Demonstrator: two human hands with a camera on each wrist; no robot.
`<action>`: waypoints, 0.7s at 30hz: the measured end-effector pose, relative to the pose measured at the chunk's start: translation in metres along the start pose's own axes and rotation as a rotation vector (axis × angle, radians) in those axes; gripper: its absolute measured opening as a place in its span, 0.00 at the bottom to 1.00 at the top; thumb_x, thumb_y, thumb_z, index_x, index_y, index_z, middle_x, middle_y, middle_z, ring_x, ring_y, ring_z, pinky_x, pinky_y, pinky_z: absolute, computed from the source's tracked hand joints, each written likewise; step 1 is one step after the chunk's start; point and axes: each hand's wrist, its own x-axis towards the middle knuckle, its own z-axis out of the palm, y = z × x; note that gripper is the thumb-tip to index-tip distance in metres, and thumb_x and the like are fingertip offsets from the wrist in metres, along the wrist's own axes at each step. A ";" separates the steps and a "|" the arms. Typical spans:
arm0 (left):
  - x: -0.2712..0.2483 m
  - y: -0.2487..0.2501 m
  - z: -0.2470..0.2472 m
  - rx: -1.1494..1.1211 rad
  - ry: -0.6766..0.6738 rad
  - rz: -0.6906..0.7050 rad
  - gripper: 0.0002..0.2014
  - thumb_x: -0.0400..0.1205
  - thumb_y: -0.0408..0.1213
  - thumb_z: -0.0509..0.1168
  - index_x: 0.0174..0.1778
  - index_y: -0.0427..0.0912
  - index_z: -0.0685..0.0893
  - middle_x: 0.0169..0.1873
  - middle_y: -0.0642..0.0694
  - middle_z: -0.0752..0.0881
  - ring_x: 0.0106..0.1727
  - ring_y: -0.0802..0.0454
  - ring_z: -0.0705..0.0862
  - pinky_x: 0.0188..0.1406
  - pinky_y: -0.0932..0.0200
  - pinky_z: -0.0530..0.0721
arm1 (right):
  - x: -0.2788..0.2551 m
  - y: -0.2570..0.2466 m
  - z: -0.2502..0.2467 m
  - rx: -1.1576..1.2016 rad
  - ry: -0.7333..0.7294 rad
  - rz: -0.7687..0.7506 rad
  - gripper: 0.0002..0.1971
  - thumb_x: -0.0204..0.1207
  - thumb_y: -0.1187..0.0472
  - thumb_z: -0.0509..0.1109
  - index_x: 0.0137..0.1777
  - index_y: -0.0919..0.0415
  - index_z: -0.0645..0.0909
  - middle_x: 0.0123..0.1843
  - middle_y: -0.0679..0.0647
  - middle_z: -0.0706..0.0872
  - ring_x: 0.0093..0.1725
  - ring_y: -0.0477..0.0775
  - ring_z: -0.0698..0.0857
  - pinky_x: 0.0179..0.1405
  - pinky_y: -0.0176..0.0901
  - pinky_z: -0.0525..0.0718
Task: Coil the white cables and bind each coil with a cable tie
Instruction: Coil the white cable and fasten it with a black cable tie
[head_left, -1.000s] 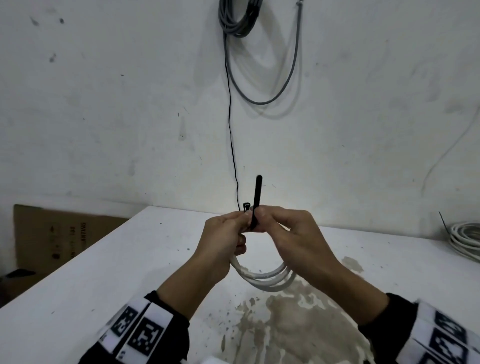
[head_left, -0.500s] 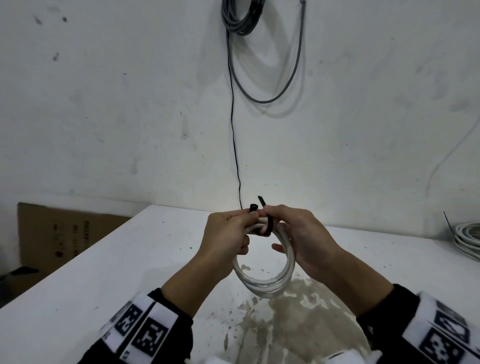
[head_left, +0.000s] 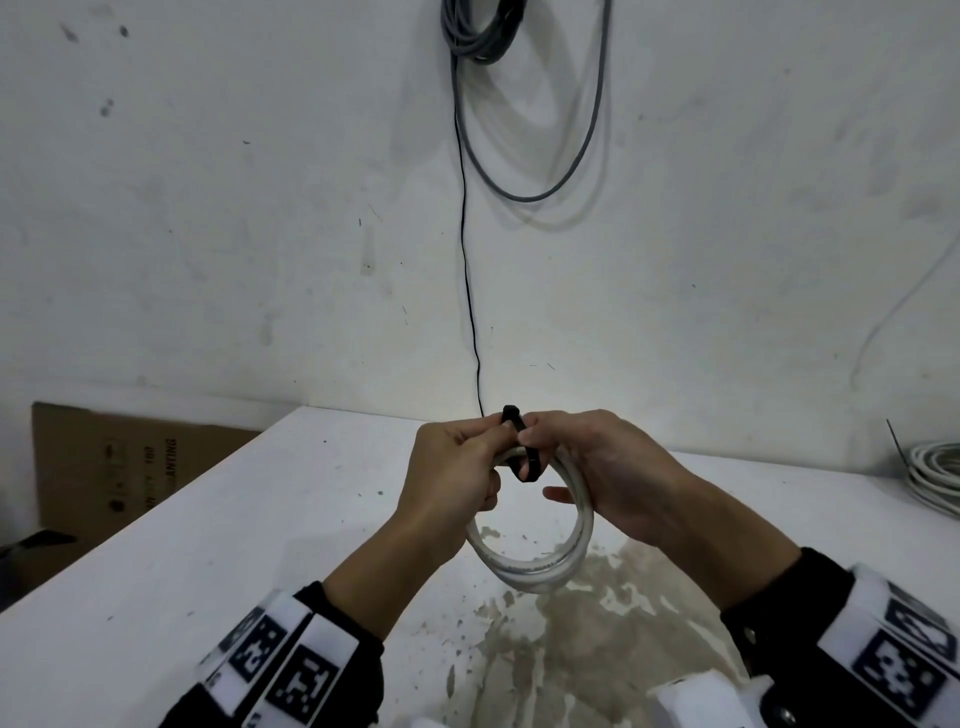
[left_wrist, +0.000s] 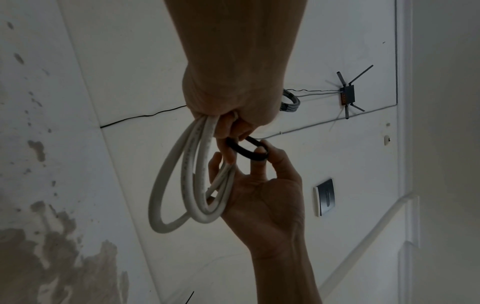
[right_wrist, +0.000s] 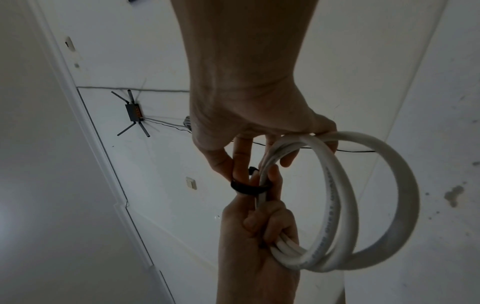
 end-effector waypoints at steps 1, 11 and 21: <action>0.000 0.000 0.000 0.002 -0.002 0.008 0.12 0.82 0.32 0.64 0.38 0.41 0.91 0.22 0.42 0.80 0.16 0.55 0.59 0.15 0.67 0.59 | -0.001 -0.001 0.000 0.003 -0.003 -0.003 0.18 0.58 0.52 0.67 0.44 0.64 0.82 0.37 0.54 0.84 0.49 0.48 0.81 0.54 0.50 0.74; 0.000 -0.002 0.000 0.011 -0.002 0.048 0.10 0.82 0.30 0.63 0.44 0.35 0.90 0.16 0.50 0.79 0.15 0.58 0.60 0.14 0.68 0.61 | -0.003 -0.002 0.000 0.047 0.015 -0.015 0.08 0.71 0.58 0.67 0.44 0.61 0.83 0.36 0.53 0.84 0.46 0.47 0.81 0.54 0.49 0.74; -0.003 -0.001 0.002 0.013 -0.007 0.077 0.12 0.83 0.31 0.62 0.39 0.40 0.89 0.13 0.53 0.76 0.16 0.57 0.59 0.14 0.67 0.60 | -0.001 -0.005 -0.003 0.060 0.028 0.008 0.13 0.72 0.61 0.66 0.26 0.59 0.75 0.28 0.49 0.83 0.43 0.47 0.79 0.53 0.49 0.72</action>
